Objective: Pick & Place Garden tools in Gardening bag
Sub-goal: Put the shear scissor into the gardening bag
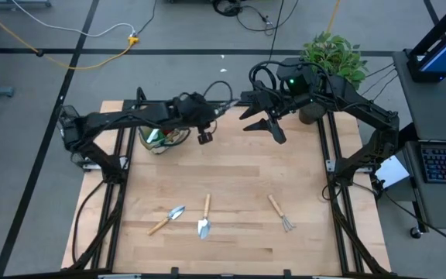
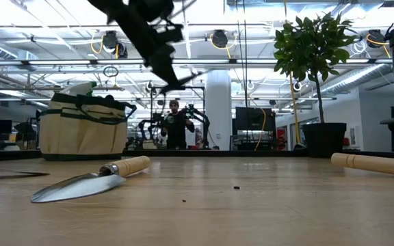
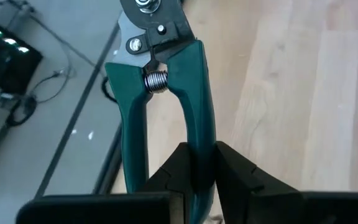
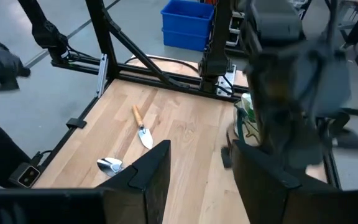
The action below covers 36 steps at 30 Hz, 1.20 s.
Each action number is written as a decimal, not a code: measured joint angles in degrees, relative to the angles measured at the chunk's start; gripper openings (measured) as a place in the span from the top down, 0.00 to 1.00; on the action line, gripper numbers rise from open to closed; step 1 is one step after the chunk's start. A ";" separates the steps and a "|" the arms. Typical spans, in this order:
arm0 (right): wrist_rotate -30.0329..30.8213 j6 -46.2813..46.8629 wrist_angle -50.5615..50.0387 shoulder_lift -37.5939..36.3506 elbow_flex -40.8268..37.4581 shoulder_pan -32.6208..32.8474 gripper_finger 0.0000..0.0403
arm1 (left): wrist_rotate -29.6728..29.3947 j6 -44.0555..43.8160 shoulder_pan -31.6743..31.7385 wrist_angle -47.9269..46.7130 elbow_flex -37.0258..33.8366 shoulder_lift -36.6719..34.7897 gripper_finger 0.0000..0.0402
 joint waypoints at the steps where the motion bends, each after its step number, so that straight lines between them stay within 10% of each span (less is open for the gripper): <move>1: -0.02 -0.43 -0.02 0.00 0.00 0.00 0.60 | -1.25 -0.83 -0.52 -0.79 0.00 -1.32 0.88; 22: 0.20 -7.57 -1.44 0.00 0.00 0.00 0.60 | -17.43 -22.68 -8.07 -42.15 22.62 -8.51 0.88; 36: 5.75 -11.11 4.91 0.00 -11.86 0.05 0.60 | -10.97 -39.14 -11.08 -63.77 27.65 -8.46 0.88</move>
